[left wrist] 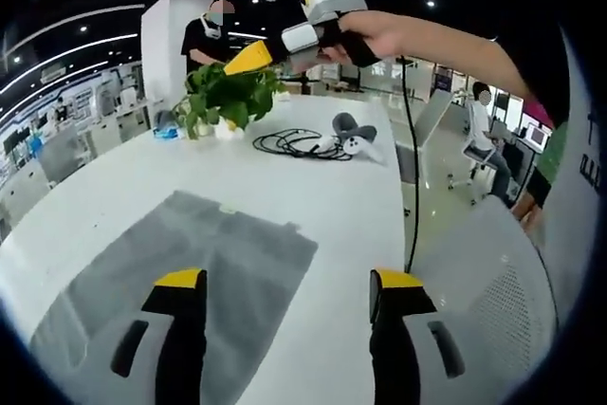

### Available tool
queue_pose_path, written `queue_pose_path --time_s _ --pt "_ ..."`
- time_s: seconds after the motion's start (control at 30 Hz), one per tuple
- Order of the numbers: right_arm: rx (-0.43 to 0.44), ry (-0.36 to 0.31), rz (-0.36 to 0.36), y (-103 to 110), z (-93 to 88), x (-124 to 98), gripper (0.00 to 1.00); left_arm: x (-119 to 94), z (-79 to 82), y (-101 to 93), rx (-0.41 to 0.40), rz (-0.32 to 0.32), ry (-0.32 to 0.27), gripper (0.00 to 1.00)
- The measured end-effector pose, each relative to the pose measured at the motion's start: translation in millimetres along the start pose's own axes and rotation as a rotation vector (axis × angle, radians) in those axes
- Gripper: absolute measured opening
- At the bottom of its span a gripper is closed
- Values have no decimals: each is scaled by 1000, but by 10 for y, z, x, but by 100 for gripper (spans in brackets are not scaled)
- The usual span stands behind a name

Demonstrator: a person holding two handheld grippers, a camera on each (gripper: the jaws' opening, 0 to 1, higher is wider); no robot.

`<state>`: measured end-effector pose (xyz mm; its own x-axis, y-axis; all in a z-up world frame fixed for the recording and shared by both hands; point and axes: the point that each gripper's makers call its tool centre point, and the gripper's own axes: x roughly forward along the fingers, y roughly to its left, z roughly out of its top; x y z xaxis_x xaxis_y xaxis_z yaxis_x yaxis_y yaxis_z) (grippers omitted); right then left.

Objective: Fold the towel on the table until its edges align and the towel forms a compact rectangular stack.

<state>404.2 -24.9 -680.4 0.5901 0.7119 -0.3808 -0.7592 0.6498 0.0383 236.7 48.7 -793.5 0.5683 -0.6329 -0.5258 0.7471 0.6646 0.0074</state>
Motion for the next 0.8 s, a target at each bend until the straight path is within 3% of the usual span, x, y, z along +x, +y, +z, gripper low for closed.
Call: queue_pose_path --time_s 0.47,0.8 --pt "-8 49 -66 -233 -110 162 54 296 49 -87 40 -59 16 71" --pt "-6 80 -49 -324 -212 330 52 545 44 -221 69 -112 37 70"
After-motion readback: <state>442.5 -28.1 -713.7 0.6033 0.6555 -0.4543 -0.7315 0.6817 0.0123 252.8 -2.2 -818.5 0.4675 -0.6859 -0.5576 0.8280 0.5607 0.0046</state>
